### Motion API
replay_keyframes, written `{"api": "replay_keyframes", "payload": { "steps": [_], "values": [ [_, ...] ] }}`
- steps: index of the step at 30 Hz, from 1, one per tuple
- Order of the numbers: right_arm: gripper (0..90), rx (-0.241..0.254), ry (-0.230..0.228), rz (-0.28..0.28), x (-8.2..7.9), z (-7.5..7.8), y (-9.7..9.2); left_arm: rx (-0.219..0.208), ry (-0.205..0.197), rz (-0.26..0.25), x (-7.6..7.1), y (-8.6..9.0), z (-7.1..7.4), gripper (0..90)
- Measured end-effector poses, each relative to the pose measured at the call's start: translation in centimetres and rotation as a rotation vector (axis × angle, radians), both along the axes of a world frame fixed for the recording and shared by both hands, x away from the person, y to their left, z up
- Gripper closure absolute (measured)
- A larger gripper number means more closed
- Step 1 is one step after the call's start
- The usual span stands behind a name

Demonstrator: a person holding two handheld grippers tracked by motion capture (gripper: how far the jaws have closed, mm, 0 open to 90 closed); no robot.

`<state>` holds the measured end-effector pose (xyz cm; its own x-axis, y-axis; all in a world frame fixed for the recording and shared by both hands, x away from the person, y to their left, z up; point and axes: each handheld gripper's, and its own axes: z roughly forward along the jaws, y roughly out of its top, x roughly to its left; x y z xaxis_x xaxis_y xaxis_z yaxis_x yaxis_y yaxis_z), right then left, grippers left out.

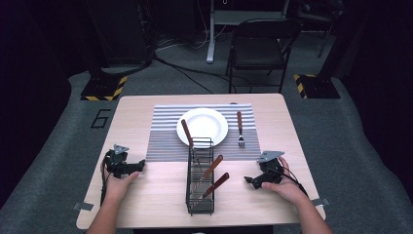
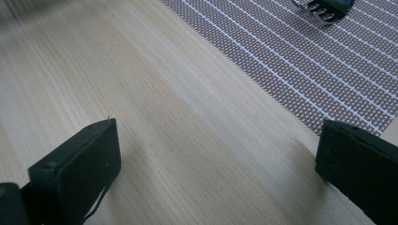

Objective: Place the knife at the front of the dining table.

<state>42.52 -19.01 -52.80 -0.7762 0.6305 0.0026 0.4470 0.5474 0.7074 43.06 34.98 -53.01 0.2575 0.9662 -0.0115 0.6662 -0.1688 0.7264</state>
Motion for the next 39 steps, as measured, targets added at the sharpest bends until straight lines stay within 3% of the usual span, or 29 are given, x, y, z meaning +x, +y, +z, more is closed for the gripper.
{"api": "replay_keyframes", "payload": {
  "steps": [24, 28, 31, 32, 34, 37, 39],
  "values": [
    [0.0, 0.0, 0.0, 0.0, 0.0, 0.0, 0.0, -0.011, -0.011, 0.024, 0.1, -0.2, 0.0, 5.3],
    [0.0, -0.001, -0.001, 0.001, 0.0, 0.0, 0.0, -0.015, -0.019, 0.021, 0.0, -0.3, 0.3, 17.3],
    [0.0, -0.001, -0.001, 0.001, 0.0, 0.0, 0.0, -0.045, -0.015, 0.012, -0.2, -0.2, 0.5, 21.4],
    [0.0, 0.0, -0.002, 0.001, 0.0, 0.0, 0.0, -0.046, -0.015, 0.012, -0.3, -0.2, 0.8, 26.2],
    [0.0, -0.001, -0.001, 0.001, 0.0, 0.0, 0.0, -0.031, -0.016, 0.012, -0.6, -0.5, 1.4, 27.9],
    [0.0, 0.0, -0.002, 0.001, 0.0, 0.0, 0.0, -0.053, -0.027, 0.002, -1.0, -0.8, 2.1, 34.0],
    [0.0, 0.0, 0.0, 0.0, 0.0, 0.0, 0.0, -0.037, -0.026, -0.018, -1.5, -1.4, 2.9, 36.0]
  ]
}}
